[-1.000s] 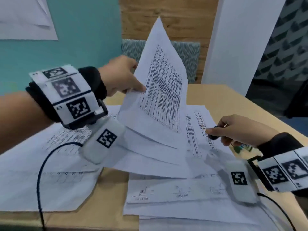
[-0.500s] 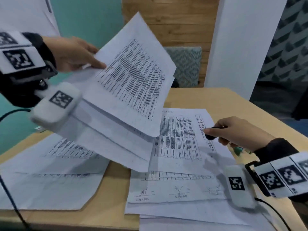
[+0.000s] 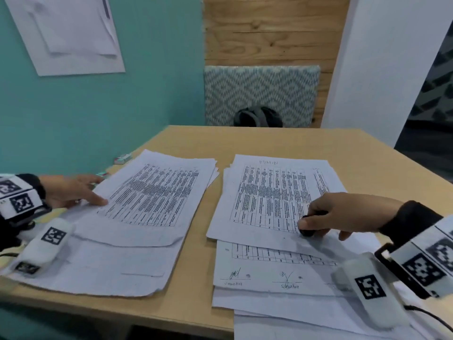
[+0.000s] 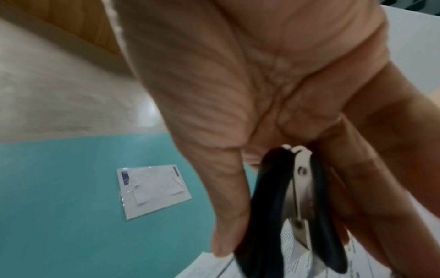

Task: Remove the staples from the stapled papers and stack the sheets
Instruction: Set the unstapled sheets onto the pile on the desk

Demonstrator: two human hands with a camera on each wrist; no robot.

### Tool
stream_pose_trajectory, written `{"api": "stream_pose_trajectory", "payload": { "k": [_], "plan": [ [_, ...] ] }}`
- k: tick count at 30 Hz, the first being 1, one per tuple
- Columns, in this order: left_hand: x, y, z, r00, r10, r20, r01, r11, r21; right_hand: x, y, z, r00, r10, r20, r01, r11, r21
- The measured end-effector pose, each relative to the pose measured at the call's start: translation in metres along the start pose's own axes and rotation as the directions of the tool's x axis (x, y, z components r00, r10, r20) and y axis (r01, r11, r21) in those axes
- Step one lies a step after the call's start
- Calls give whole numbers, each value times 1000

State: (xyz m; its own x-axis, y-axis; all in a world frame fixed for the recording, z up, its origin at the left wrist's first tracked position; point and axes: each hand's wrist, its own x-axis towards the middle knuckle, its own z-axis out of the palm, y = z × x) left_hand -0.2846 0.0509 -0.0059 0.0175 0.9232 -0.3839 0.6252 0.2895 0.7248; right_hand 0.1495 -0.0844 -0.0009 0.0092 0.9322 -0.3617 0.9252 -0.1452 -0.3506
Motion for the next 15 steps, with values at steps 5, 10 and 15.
{"api": "stream_pose_trajectory", "payload": {
  "k": [5, 10, 15],
  "plan": [
    [8, -16, 3, 998, 35, -51, -14, 929, 371, -1, -3, -1, 1000, -3, -4, 3, 998, -70],
    [-3, -7, 10, 976, 211, 46, -152, 518, 842, 1, -7, 0, 1000, 5, -10, -5, 998, -68],
    [-54, 8, 43, 880, 299, 368, -474, 589, 655, 2, -9, -1, 1000, 8, 0, -8, 996, -83]
  ]
}}
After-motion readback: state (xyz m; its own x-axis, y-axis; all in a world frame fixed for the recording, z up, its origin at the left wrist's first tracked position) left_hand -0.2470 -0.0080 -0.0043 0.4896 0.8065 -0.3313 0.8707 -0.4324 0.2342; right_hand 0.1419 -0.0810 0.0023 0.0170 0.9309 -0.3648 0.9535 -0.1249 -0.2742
